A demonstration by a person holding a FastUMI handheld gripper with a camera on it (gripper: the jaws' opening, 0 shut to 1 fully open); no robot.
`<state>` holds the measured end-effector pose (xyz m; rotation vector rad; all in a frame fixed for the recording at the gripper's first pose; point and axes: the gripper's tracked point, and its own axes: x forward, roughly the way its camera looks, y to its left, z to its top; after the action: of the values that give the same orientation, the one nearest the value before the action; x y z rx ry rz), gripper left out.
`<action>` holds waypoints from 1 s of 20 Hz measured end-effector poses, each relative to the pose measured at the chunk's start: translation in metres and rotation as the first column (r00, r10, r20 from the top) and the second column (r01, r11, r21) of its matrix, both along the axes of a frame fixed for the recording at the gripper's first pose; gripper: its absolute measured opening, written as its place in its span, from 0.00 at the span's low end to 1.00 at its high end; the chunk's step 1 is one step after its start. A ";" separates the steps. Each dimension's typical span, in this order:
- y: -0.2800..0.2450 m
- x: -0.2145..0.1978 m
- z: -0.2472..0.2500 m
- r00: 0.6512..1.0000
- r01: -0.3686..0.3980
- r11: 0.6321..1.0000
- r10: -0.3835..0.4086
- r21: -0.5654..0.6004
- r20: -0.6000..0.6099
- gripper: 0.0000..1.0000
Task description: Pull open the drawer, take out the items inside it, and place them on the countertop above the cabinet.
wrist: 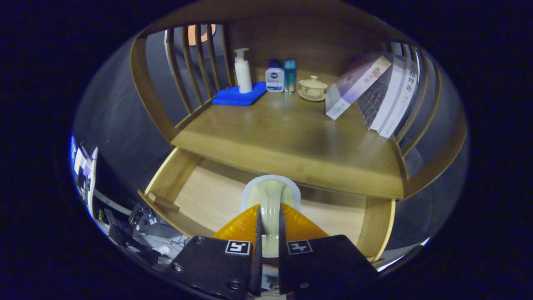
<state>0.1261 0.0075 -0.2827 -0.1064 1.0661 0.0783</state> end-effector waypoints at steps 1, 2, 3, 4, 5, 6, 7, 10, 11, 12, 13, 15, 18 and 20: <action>-0.002 0.006 0.005 1.000 0.010 1.000 -0.010 0.000 0.013 0.19; -0.004 0.013 0.010 0.999 0.019 1.000 -0.019 -0.005 0.026 0.18; -0.006 0.021 0.014 0.999 0.028 1.000 -0.027 -0.008 0.040 0.19; -0.008 0.030 0.018 0.998 0.045 0.999 -0.044 -0.009 0.055 0.19; -0.010 0.040 0.021 0.996 0.061 0.998 -0.060 -0.012 0.073 0.19; -0.015 0.049 0.024 0.993 0.083 0.996 -0.081 -0.019 0.086 0.19; -0.018 0.059 0.026 0.991 0.093 0.995 -0.090 -0.027 0.100 0.19; -0.027 0.087 0.033 0.985 0.118 0.992 -0.110 -0.050 0.133 0.18; -0.026 0.093 0.034 0.984 0.121 0.992 -0.114 -0.043 0.135 0.18; -0.026 0.100 0.034 0.984 0.122 0.992 -0.115 -0.044 0.138 0.19; -0.030 0.107 0.031 0.983 0.126 0.990 -0.118 -0.055 0.138 0.19; -0.029 0.118 0.024 0.984 0.130 0.989 -0.121 -0.064 0.131 0.18; -0.033 0.135 0.016 0.984 0.136 0.987 -0.125 -0.087 0.125 0.19; -0.034 0.144 0.011 0.983 0.146 0.985 -0.135 -0.089 0.122 0.18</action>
<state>0.2696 -0.0265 -0.2713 -0.1222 0.9586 -0.1067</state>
